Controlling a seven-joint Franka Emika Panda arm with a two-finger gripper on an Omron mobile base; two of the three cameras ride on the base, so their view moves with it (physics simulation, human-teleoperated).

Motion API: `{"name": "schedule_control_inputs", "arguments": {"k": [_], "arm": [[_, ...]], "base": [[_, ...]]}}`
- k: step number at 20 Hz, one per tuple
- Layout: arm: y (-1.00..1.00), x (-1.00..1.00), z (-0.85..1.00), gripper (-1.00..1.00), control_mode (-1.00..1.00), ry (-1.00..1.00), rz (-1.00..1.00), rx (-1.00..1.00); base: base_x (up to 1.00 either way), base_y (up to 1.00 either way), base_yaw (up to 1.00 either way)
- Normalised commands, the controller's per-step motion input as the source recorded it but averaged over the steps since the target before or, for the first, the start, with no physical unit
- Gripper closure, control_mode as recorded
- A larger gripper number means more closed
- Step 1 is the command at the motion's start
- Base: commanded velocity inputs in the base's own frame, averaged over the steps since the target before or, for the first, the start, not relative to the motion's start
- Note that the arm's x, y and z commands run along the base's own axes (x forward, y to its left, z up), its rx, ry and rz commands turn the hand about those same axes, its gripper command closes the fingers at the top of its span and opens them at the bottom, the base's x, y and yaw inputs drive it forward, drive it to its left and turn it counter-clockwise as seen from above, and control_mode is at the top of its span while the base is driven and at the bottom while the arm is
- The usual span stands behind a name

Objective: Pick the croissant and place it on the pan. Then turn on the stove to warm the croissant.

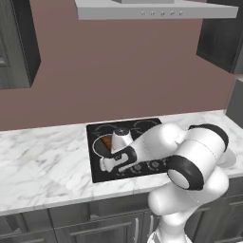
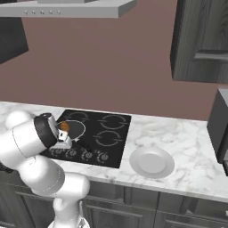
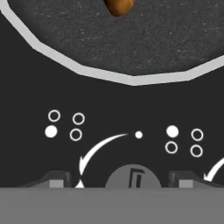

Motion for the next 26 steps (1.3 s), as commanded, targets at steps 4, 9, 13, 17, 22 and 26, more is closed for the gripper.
{"name": "schedule_control_inputs", "arguments": {"k": [4, 9, 13, 17, 22, 26], "arm": [[0.0, -0.01, -0.47, 1.0, -1.0, 0.05, 0.0, 0.0], [0.0, -0.14, -0.46, 1.0, -1.0, 0.03, 0.0, 0.0], [0.0, -0.36, -0.63, 1.0, -1.0, 0.08, 0.01, 0.0], [-0.48, -0.41, -0.57, 1.0, -1.0, 0.06, 0.05, 0.0], [-0.57, -0.45, -0.37, 1.0, -1.0, 0.0, 0.07, 0.0], [-0.34, -0.54, -0.4, 1.0, -1.0, 0.0, 0.06, 0.0]], "base": [[0.0, 0.0, 0.0], [0.0, 0.0, 0.0], [0.0, 0.0, 0.0], [0.0, 0.0, 0.0], [0.0, 0.0, 0.0], [0.0, 0.0, 0.0]]}}
